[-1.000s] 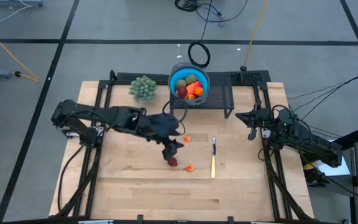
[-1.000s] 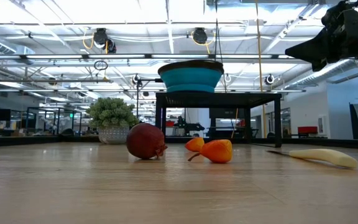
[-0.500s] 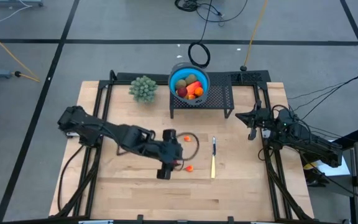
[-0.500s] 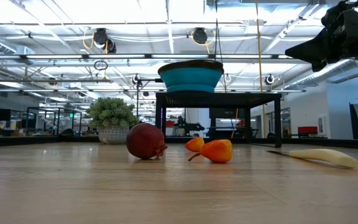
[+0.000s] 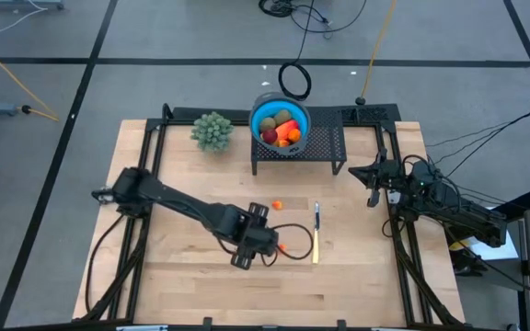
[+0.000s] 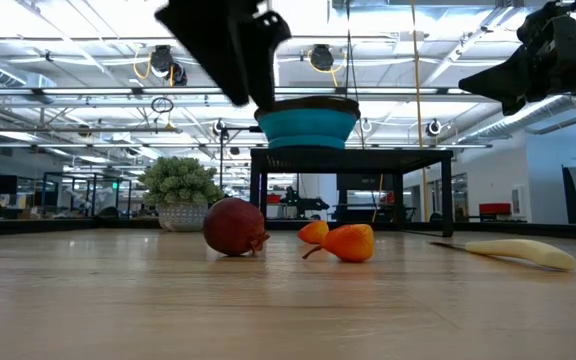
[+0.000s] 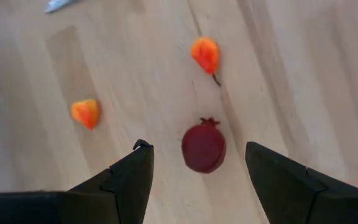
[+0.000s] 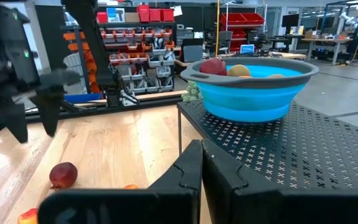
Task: Pick & Place Fruit
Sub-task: Put the red pomegranate into the blue strainer bowl on the shelf
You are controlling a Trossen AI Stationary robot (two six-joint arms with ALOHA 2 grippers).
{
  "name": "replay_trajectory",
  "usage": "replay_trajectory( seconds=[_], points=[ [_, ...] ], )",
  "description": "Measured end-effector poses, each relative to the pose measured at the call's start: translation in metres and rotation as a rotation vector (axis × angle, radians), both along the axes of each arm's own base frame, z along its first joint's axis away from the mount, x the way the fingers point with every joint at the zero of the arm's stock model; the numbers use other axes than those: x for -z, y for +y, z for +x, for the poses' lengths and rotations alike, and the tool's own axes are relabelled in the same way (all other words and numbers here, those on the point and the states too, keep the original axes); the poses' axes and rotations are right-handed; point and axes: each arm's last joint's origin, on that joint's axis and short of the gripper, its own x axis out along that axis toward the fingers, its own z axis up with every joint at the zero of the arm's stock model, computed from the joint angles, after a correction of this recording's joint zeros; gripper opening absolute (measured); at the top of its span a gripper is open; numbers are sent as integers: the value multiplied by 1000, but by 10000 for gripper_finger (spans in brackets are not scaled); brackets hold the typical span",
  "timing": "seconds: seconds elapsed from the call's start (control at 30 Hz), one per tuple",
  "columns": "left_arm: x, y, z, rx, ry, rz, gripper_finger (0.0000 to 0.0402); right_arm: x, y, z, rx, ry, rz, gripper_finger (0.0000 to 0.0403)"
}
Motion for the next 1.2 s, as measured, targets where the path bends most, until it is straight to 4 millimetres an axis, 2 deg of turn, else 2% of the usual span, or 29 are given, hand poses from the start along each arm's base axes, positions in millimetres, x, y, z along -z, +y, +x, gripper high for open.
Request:
replay_trajectory(
  seconds=[0.23, 0.47, 0.77, 1.2],
  points=[
    [26, -1, 8, 91, 92, 6, 251, 0, 0, 0, 1, 2, 1, 0],
    [41, 9, 14, 69, 143, 13, 250, 0, 0, 0, 1, 2, 1, 0],
    [64, 16, 7, 66, 216, -20, 250, 0, 0, 0, 1, 12, -31, 0],
    [69, 15, 10, 116, 175, -4, 250, 0, 0, 0, 1, 11, -31, 0]
  ],
)
